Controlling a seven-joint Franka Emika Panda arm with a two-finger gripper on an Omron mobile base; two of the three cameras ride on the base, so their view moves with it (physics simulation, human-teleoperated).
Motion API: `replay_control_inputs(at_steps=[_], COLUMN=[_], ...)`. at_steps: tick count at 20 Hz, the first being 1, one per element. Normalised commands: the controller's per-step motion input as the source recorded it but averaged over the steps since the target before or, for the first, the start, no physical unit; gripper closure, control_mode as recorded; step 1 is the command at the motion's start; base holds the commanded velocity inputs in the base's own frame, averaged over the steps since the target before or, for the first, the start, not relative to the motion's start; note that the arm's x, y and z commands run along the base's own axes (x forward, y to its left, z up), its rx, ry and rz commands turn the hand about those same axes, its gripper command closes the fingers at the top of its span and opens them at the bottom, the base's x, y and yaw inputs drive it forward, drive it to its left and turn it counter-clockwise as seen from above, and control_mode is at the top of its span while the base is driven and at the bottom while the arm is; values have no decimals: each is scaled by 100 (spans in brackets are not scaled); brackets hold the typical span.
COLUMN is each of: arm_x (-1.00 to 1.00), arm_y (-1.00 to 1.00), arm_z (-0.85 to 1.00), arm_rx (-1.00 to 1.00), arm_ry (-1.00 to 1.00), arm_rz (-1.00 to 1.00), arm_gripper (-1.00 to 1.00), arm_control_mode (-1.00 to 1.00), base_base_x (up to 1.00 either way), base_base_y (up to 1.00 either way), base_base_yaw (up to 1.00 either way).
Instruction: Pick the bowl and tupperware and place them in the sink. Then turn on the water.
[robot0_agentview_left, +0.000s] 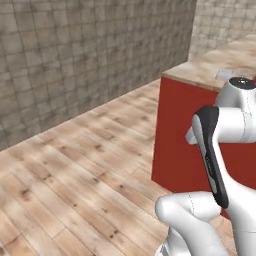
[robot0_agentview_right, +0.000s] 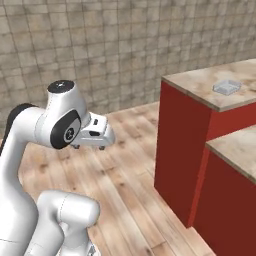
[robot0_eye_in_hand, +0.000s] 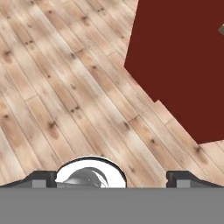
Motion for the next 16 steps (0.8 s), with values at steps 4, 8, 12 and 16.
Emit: replay_control_inputs(at_steps=[4,8,12,16], arm_x=[0,0,0,0], arm_y=[0,0,0,0], arm_z=[0,0,0,0], arm_rx=[0,0,0,0], arm_ry=[0,0,0,0], arm_rz=[0,0,0,0], arm_gripper=[-100,-100,-100,-100], arm_control_mode=[100,100,100,100], base_base_x=[68,62,56,42], base_base_y=[-74,-66,-63,-57], base_base_yaw=[-35,-33,-30,-28])
